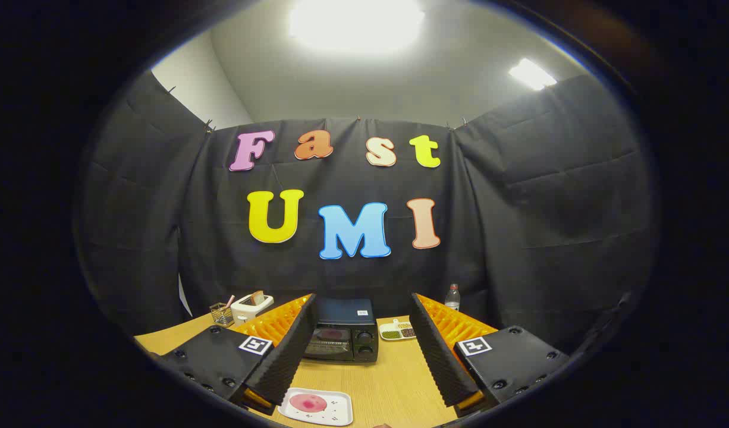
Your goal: Open the toaster oven, put the food inside, and close the toaster oven door.
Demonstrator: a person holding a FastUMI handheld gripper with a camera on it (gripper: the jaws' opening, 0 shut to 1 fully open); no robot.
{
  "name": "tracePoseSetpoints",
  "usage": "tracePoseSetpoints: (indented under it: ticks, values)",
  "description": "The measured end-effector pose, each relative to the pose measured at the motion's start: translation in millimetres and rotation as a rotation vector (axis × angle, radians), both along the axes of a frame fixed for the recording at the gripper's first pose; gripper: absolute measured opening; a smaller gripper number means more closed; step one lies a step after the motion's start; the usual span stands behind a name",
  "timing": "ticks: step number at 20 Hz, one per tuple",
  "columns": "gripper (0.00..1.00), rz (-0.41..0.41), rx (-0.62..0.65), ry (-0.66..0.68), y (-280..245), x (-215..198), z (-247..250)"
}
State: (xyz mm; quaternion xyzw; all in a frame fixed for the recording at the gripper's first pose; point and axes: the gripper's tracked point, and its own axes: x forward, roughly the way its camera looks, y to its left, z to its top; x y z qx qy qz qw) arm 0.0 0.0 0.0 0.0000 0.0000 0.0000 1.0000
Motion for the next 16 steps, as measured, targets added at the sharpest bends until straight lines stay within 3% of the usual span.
tracePoseSetpoints:
  ticks: [16]
  values:
    - [0.97,0.012,0.003,-0.007,3,12,0]
